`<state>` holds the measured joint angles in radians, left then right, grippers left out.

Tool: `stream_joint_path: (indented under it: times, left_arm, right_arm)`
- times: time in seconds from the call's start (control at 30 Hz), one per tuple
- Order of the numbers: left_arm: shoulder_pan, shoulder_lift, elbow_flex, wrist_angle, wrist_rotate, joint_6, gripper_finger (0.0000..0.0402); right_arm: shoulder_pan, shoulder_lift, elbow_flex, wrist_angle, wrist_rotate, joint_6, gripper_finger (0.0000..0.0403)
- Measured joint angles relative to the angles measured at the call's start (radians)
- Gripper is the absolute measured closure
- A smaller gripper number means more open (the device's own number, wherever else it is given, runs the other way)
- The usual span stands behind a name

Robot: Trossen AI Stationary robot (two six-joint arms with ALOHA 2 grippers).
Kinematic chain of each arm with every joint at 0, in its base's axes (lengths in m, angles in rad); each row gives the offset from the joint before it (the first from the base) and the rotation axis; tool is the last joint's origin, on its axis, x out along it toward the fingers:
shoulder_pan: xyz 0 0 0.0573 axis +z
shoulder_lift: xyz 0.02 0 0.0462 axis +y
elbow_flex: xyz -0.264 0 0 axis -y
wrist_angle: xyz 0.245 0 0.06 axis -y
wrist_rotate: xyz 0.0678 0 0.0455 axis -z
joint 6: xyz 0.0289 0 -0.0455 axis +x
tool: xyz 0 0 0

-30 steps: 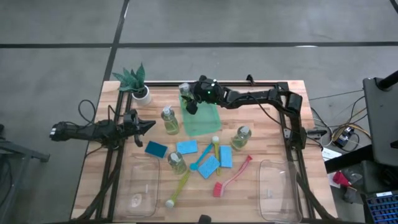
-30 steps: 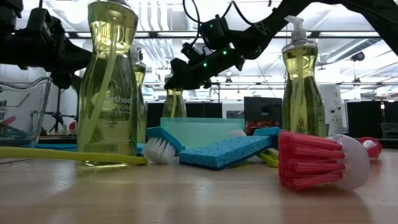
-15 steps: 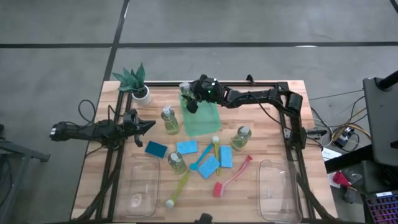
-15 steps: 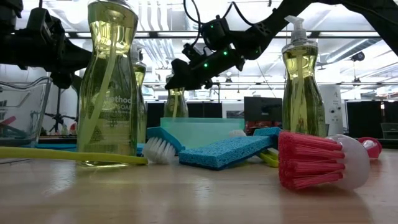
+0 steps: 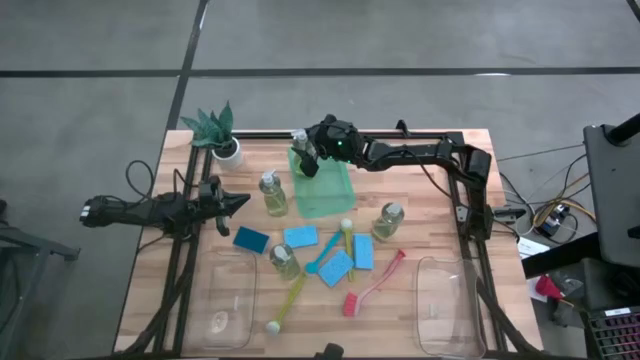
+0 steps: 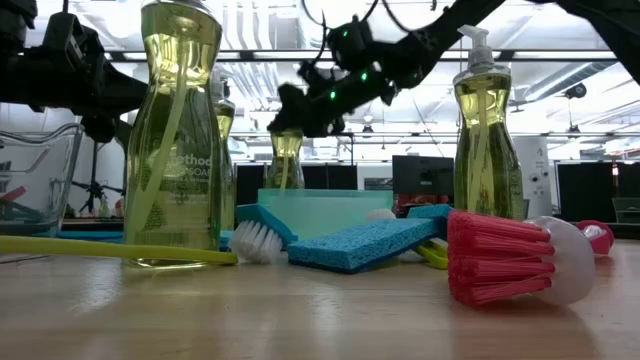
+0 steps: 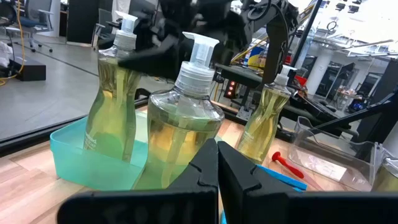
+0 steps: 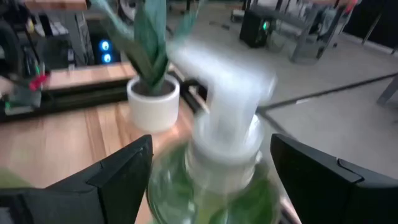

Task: Pick & Place Kitchen Sink Supplies
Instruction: Put the green soap dispenser into the green bin

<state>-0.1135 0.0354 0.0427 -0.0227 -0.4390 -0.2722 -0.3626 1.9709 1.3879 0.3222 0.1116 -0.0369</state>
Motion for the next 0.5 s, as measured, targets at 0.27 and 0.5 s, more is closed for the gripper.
stream_joint_path:
  times: [0.27,0.5]
  left_arm:
    - [0.000,0.000,0.000,0.000,0.000,0.000,0.0401]
    - [0.000,0.000,0.000,0.000,0.000,0.000,0.0401]
  right_arm:
    - [0.003,-0.107,0.000,-0.036,0.015,-0.022,0.0087]
    - [0.007,-0.224,-0.001,-0.203,0.014,0.019,0.0078]
